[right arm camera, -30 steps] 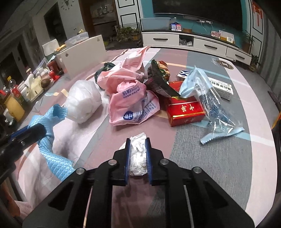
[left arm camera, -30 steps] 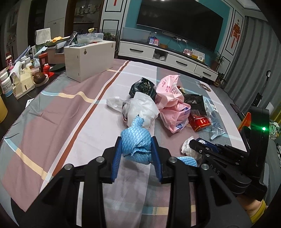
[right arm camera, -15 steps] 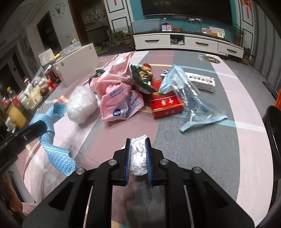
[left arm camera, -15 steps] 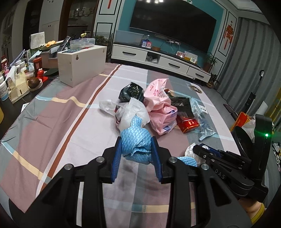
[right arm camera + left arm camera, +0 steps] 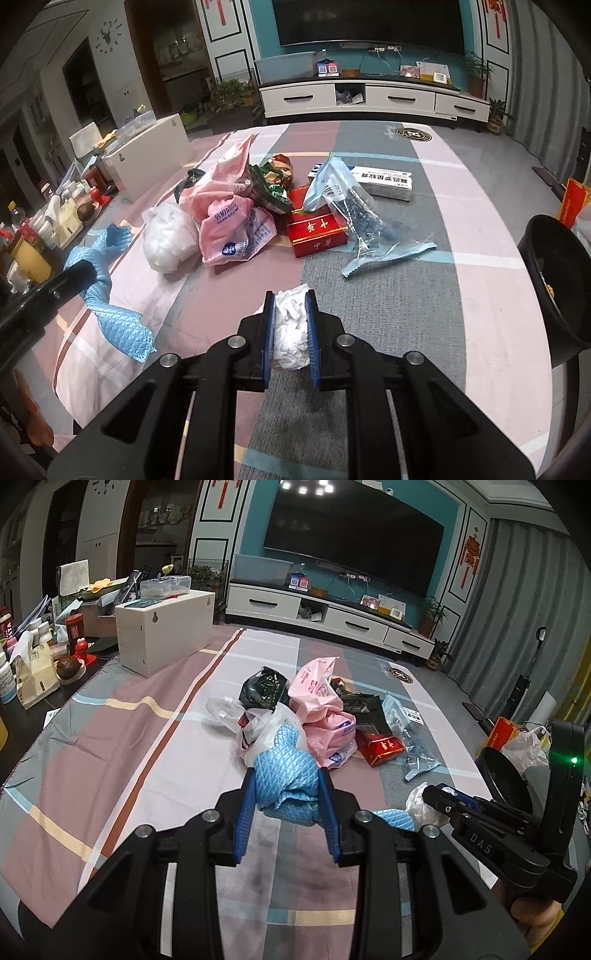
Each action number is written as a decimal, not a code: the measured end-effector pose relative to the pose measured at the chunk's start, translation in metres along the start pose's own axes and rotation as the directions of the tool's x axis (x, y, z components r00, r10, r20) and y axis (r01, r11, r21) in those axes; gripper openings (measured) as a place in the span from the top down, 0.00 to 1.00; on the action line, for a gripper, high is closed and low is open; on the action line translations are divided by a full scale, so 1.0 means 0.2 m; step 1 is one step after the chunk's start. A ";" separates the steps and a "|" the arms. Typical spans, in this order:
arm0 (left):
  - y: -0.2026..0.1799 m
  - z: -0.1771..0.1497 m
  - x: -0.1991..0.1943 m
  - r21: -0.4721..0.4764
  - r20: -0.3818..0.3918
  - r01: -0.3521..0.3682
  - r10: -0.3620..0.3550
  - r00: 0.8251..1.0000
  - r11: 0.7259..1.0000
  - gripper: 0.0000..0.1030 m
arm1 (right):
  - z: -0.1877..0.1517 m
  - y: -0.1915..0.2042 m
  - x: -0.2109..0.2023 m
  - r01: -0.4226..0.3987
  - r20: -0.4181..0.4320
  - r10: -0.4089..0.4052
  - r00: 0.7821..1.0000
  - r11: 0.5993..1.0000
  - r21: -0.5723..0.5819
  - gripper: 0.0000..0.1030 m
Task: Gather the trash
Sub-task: 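Carry the blue cloth and white tissue to the black bin and release them, then move both open tools back over the trash on the mat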
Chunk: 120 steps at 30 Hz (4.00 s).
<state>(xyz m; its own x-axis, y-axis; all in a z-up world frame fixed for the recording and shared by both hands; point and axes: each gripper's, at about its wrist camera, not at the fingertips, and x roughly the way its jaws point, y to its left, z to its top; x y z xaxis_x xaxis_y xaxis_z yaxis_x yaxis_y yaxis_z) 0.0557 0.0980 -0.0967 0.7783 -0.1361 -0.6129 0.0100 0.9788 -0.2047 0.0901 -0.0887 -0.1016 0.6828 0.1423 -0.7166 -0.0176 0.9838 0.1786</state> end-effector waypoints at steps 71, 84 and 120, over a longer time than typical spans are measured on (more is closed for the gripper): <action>-1.88 -0.01 0.60 0.369 -0.239 0.472 -0.409 0.881 0.801 0.67 | -0.12 -1.69 -0.60 0.085 0.204 -0.262 0.943 0.785 0.614 0.84; -1.98 -0.08 0.81 0.349 -0.299 0.485 -0.396 0.868 0.801 0.39 | -0.17 -1.83 -0.47 0.108 0.125 -0.268 0.955 0.710 0.696 0.60; -0.94 0.05 0.42 0.267 -0.165 0.235 -0.196 0.967 0.935 0.13 | 0.12 -1.09 -0.22 -0.032 0.152 -0.041 0.988 0.892 0.451 0.41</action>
<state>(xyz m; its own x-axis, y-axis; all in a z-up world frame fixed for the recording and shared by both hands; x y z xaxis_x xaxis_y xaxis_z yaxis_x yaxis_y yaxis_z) 0.1257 -0.0964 -0.1023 0.6469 -0.3485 -0.6783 0.3598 0.9237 -0.1314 0.0807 -0.3114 -0.0931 0.7858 0.0835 -0.6128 0.2918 0.8236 0.4864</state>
